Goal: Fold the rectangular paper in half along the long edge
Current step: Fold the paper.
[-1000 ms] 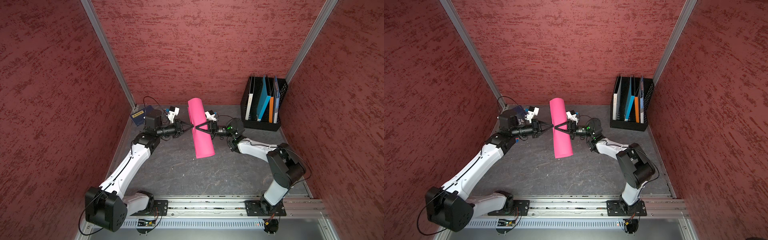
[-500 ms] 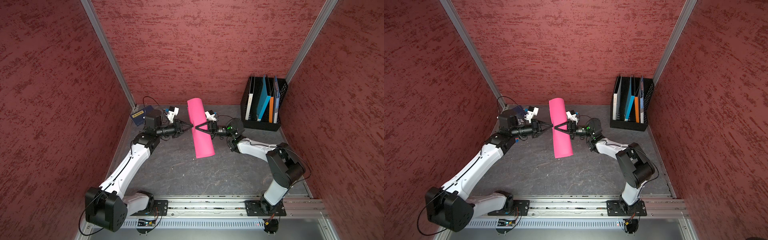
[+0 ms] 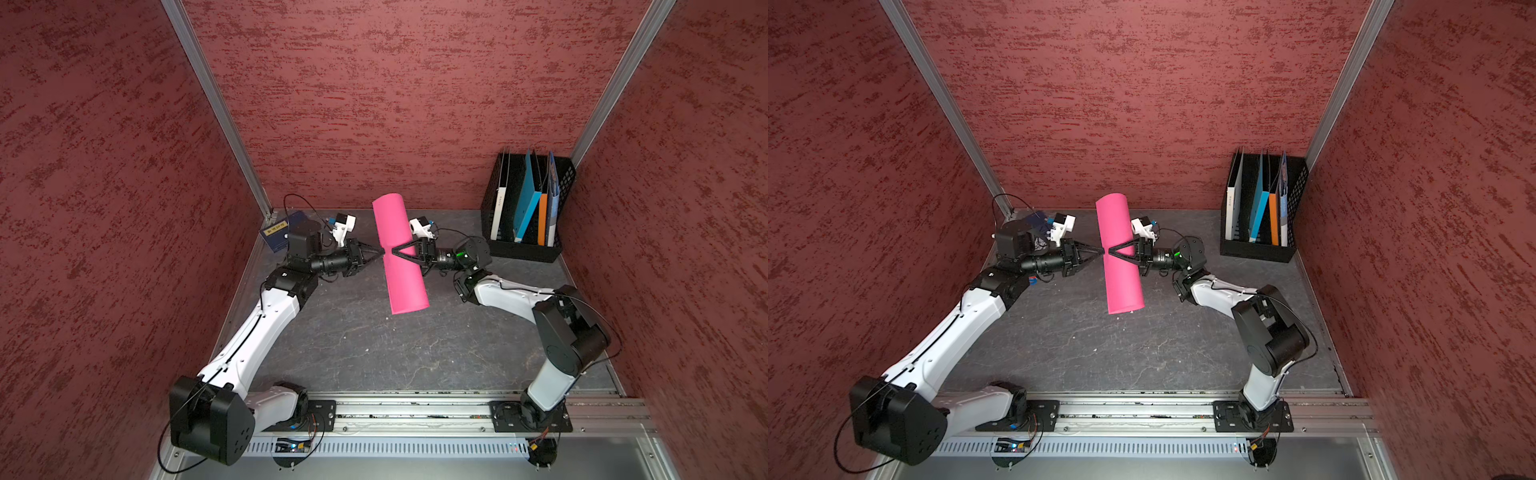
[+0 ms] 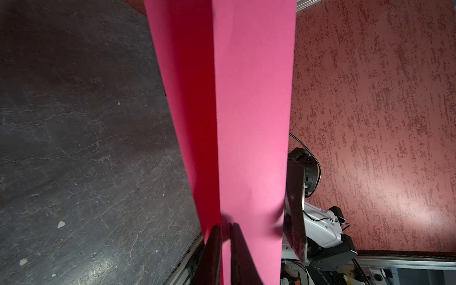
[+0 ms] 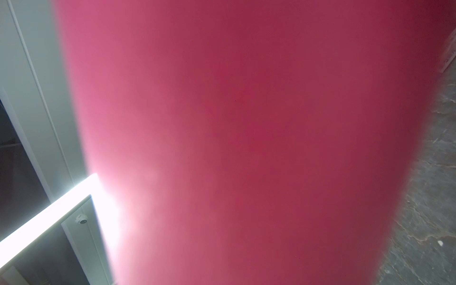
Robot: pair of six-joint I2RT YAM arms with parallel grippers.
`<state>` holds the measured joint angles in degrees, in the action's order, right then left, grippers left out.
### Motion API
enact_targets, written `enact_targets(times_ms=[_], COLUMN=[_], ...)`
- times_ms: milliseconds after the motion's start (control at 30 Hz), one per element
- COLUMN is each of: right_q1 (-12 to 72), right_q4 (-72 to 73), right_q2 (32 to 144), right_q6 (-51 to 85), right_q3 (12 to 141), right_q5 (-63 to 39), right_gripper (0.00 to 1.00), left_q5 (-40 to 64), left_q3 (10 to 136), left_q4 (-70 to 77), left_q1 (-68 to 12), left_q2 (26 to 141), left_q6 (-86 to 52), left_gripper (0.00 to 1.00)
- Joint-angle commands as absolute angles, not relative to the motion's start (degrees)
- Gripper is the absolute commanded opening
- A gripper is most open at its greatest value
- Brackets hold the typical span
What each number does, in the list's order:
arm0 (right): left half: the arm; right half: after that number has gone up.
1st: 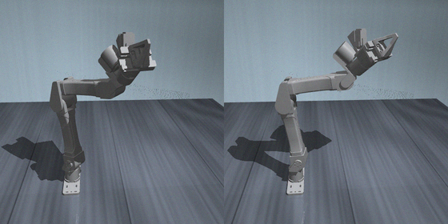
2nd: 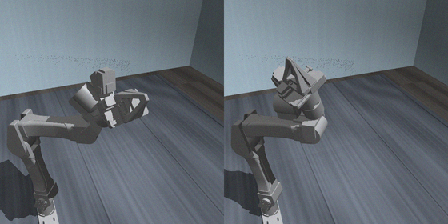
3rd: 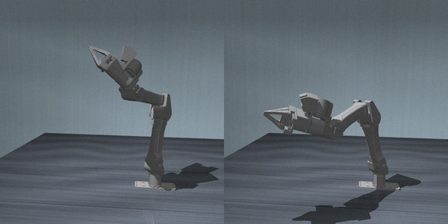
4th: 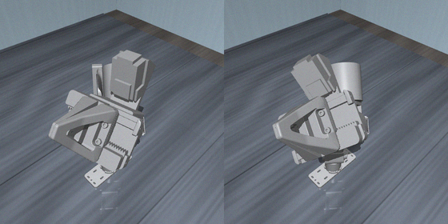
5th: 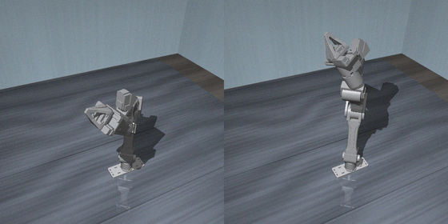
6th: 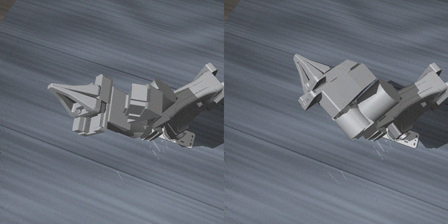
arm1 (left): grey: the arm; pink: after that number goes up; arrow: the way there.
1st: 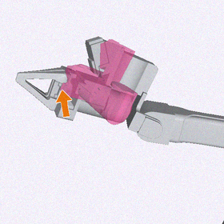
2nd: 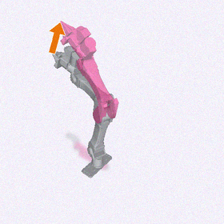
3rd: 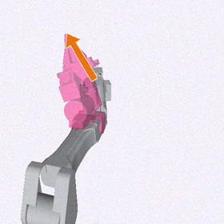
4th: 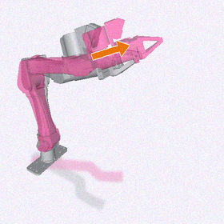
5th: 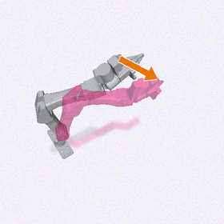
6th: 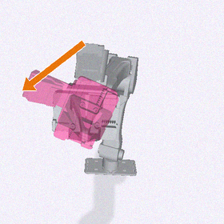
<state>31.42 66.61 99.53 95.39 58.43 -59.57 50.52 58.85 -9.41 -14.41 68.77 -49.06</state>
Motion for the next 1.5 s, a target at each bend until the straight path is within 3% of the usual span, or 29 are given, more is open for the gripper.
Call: enact_targets(times_ms=[0, 400, 700, 933, 1467], right_q1=[32.0, 32.0, 32.0, 32.0, 32.0], right_q4=[69.2, 71.0, 76.3, 80.3, 80.5], right_q2=[99.5, 100.5, 101.8, 103.4, 102.9], right_q6=[95.6, 96.8, 99.7, 102.0, 102.7], right_q3=[59.7, 59.3, 59.1, 58.1, 58.4], right_q5=[-59.1, -59.4, -59.8, -59.4, -59.8], right_gripper=[0.61, 0.50, 0.49, 0.49, 0.49], left_q5=[50.9, 50.8, 50.7, 50.9, 51.2], left_q3=[58.2, 58.0, 58.2, 57.0, 56.3], left_q4=[-9.0, -8.4, -8.7, -6.9, -6.6], left_q1=[-14.2, -14.1, -14.1, -13.2, -12.8], left_q2=[67.9, 67.8, 67.7, 67.5, 67.4], left_q6=[-48.1, -48.6, -48.5, -49.9, -50.0], left_gripper=[0.13, 0.15, 0.18, 0.32, 0.35])
